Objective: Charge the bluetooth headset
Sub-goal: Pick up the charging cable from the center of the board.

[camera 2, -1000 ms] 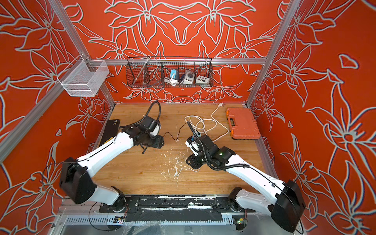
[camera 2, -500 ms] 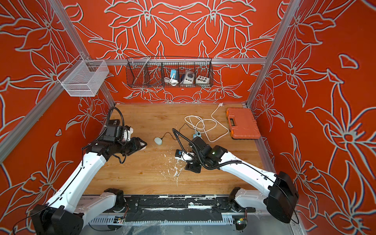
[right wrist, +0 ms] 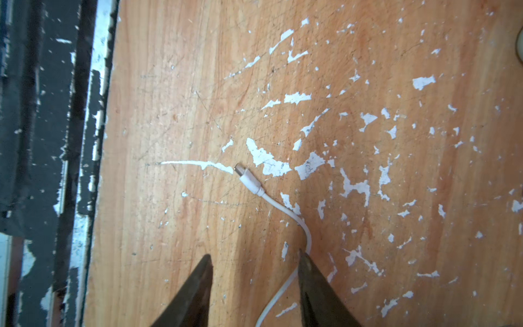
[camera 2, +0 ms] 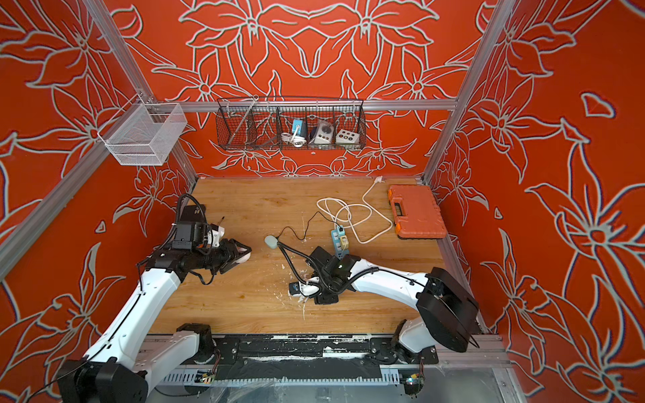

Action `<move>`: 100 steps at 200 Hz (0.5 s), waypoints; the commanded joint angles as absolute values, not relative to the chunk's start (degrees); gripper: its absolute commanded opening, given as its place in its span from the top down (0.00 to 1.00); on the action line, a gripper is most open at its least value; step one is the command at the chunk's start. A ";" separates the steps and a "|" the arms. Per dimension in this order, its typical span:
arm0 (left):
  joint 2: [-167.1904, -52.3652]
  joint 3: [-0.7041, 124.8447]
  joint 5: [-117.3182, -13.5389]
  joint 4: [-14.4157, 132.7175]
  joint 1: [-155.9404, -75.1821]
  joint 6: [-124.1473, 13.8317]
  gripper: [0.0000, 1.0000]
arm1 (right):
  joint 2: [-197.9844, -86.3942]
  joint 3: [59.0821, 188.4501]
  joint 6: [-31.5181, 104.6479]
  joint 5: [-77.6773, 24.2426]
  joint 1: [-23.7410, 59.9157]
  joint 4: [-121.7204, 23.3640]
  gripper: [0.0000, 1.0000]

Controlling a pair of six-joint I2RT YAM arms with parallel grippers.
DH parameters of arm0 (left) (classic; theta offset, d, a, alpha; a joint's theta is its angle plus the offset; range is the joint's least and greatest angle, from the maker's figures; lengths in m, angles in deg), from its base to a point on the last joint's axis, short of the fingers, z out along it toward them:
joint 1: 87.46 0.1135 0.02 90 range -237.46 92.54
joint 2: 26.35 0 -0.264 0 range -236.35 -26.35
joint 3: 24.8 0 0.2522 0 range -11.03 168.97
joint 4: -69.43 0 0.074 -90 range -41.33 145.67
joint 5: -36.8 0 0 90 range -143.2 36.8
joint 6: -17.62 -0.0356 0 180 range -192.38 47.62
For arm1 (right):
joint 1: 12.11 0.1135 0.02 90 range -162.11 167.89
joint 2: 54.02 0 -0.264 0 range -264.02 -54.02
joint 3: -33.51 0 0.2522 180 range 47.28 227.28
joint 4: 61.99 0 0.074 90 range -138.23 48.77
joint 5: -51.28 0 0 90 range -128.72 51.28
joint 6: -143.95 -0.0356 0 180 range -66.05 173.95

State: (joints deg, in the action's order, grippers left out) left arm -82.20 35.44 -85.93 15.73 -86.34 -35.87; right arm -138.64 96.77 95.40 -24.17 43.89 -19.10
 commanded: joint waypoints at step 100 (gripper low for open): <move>-80.95 31.20 -91.34 19.19 -83.13 -32.21 0.48 | -151.19 102.22 102.40 -29.01 46.29 -23.38 0.64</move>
State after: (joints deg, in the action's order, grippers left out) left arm -81.09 31.77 -89.95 17.82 -83.65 -32.85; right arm -149.03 100.22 100.10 -27.84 45.77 -23.80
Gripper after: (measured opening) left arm 0.574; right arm 0.400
